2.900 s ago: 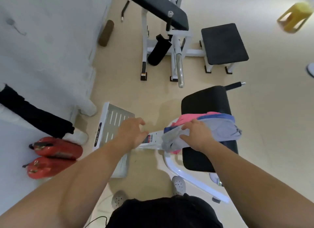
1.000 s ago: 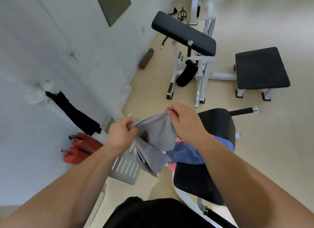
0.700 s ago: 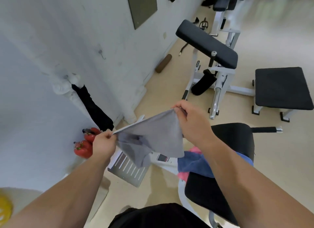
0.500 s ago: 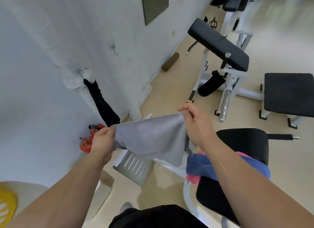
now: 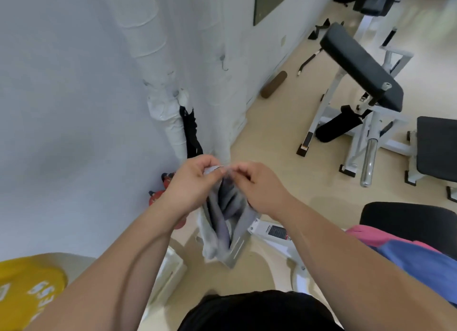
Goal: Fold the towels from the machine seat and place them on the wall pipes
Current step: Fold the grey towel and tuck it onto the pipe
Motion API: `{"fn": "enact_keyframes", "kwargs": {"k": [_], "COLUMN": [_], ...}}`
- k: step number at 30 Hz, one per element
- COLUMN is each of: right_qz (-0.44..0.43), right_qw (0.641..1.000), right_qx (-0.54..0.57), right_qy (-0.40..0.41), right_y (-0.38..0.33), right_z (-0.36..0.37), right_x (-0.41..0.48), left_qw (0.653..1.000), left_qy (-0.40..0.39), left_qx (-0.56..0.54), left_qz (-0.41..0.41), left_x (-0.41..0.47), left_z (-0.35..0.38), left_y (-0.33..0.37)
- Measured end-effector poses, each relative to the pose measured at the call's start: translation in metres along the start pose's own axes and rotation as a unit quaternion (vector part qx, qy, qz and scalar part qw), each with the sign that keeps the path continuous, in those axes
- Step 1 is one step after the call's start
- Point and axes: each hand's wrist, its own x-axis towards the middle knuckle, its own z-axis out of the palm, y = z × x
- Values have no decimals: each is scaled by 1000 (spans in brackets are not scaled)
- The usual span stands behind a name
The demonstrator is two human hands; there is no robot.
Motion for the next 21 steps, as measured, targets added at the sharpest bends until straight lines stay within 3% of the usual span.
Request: {"fn": "enact_keyframes", "kwargs": {"k": [6, 12, 16, 21], "right_qz": [-1, 55, 75, 39], "right_qw": [995, 995, 985, 982], "right_qx": [-64, 34, 128, 178], "right_qy": [76, 80, 82, 40], "right_y": [-5, 8, 20, 38], "right_z": [5, -23, -54, -79], "right_x": [46, 101, 136, 165], "left_qw": [988, 959, 954, 943], "left_qy": [109, 183, 215, 258], "left_qx": [89, 134, 9, -106], "left_qz": [-60, -172, -211, -182], "left_x": [15, 37, 53, 87], "left_z": [-32, -47, -34, -6], "left_y": [-51, -74, -64, -21]}}
